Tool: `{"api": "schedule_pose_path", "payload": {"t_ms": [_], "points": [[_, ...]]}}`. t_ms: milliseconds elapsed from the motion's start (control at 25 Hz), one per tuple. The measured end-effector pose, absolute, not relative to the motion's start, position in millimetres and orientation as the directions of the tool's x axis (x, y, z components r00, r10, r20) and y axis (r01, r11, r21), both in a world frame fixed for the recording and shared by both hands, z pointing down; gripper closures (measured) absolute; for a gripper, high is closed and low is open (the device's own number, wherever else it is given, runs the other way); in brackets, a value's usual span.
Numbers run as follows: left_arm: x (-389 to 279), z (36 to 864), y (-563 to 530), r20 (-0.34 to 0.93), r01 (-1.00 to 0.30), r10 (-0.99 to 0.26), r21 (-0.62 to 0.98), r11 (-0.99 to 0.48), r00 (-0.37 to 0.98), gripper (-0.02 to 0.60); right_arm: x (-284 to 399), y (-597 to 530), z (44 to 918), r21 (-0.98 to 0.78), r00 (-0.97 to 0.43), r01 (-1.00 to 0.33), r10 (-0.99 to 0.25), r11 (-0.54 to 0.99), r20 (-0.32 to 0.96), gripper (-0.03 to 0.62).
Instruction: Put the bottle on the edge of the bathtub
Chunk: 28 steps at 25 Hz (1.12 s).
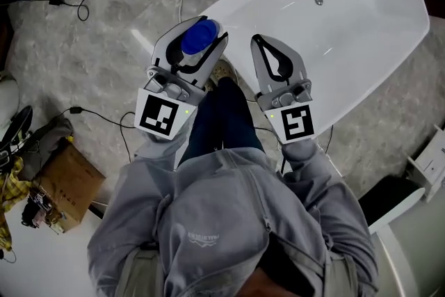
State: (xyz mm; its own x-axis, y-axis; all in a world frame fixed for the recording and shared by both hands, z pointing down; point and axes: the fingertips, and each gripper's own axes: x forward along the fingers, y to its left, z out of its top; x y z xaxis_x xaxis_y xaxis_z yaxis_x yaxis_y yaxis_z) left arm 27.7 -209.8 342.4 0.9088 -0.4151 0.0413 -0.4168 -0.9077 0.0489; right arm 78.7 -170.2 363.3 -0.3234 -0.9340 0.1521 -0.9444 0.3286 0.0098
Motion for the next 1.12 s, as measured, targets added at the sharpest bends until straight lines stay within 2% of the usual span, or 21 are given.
{"api": "schedule_pose_path", "payload": {"t_ms": [440,1120], "points": [[66.8,395.4,-236.9,0.059,-0.382,-0.381,0.016,-0.924,0.923,0.425,115.0,-197.4,402.0,-0.003,-0.298,-0.954,-0.944,0.301,0.14,0.591],[66.7,496.7,-267.6,0.077,-0.392,-0.39,0.009,-0.92,0.917,0.425,101.4,-233.7,497.3,-0.026,-0.339,-0.941,-0.928,0.339,0.153,0.591]]}}
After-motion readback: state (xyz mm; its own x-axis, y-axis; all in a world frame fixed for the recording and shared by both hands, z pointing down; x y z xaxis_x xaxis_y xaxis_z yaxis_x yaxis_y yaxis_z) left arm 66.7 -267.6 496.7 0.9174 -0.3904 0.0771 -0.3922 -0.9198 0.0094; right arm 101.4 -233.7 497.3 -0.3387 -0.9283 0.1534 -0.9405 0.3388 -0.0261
